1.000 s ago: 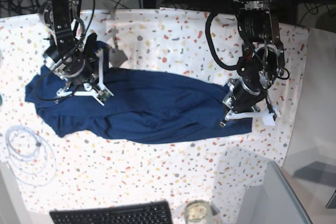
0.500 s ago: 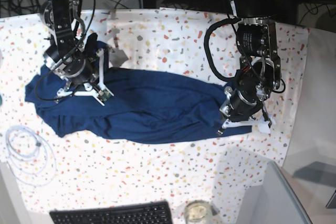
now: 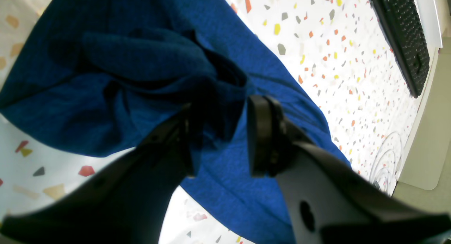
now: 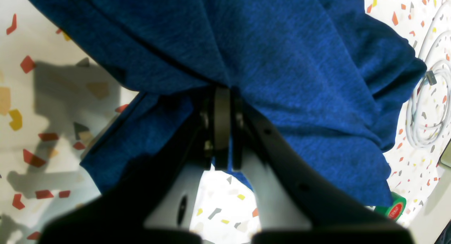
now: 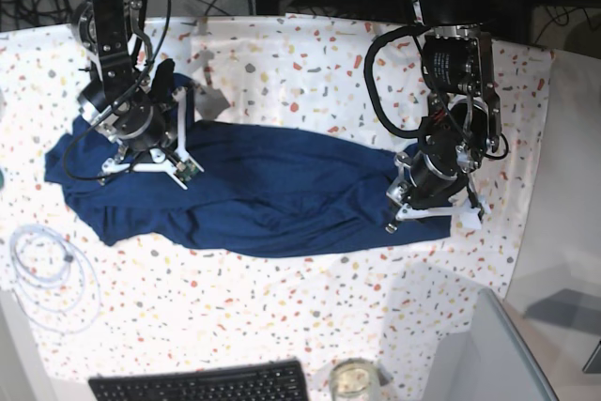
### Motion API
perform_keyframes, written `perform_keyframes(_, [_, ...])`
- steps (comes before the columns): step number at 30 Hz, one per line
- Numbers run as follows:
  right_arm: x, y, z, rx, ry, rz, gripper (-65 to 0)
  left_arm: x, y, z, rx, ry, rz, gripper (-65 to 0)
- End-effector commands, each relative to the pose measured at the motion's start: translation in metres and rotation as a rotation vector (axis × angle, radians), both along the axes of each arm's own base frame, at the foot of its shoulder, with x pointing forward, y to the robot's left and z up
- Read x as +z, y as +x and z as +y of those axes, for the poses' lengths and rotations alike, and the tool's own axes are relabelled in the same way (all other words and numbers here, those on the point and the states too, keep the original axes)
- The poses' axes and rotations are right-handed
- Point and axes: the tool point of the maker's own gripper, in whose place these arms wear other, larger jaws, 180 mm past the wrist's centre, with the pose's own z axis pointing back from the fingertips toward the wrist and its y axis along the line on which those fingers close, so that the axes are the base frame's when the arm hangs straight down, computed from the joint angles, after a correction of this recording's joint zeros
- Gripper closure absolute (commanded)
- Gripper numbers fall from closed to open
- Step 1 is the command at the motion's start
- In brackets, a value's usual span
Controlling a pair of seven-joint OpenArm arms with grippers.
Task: Layout the t-shirt on the table in an organized manner, then fold the t-shirt properly
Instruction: 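Tug the hem end with the left gripper to straighten the shirt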
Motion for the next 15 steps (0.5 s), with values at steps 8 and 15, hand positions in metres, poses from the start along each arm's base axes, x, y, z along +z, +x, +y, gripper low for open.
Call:
perform_keyframes(8, [0.009,0.0092,-0.0002,0.001,0.005,-0.038,0.0,0.0141,0.0093,0.0008,0.001,0.007,-0.049,-20.4])
perform_keyframes(15, [0.009,0.0092,-0.0002,0.001,0.005,-0.038,0.0,0.0147,0.0096,0.0011,0.002,0.008,-0.051,-17.6])
